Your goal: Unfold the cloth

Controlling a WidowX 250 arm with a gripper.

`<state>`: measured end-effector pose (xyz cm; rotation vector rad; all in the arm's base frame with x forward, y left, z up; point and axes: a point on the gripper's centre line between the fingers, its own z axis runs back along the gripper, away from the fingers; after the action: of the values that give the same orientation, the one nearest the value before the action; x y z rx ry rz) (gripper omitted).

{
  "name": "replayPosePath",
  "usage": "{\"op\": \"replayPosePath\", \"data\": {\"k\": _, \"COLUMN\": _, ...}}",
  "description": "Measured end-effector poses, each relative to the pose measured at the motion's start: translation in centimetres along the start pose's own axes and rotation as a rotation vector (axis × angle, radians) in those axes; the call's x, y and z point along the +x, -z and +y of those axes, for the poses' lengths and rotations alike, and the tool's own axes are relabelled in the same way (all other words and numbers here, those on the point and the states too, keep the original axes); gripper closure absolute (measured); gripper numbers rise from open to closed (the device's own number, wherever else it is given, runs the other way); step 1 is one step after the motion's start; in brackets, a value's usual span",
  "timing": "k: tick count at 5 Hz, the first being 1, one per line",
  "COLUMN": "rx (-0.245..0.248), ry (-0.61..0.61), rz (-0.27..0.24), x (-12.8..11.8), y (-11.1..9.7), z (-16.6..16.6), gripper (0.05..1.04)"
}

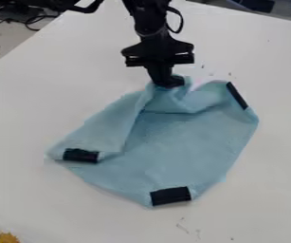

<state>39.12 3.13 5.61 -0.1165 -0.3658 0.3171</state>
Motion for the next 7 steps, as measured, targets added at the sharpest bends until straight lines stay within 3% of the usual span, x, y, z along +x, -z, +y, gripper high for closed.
{"op": "replayPosePath", "data": {"k": 1, "rx": 0.012, "ry": 0.011, "rz": -0.019, "x": 2.6, "y": 0.2, "z": 1.2, "gripper": 1.006}}
{"op": "replayPosePath", "data": {"k": 2, "rx": 0.018, "ry": -0.018, "rz": -0.045, "x": 3.5, "y": 0.0, "z": 2.9, "gripper": 1.006}}
{"op": "replayPosePath", "data": {"k": 4, "rx": -0.011, "ry": -0.109, "rz": -0.078, "x": 2.8, "y": 1.1, "z": 5.6, "gripper": 1.006}}
{"op": "replayPosePath", "data": {"k": 5, "rx": -0.027, "ry": -0.128, "rz": -0.059, "x": 2.6, "y": 2.9, "z": 6.5, "gripper": 1.006}}
{"op": "replayPosePath", "data": {"k": 6, "rx": -0.041, "ry": -0.081, "rz": -0.070, "x": 4.1, "y": 4.0, "z": 6.4, "gripper": 1.006}}
{"op": "replayPosePath", "data": {"k": 7, "rx": -0.035, "ry": -0.025, "rz": -0.048, "x": 5.8, "y": 4.8, "z": 6.2, "gripper": 0.979}}
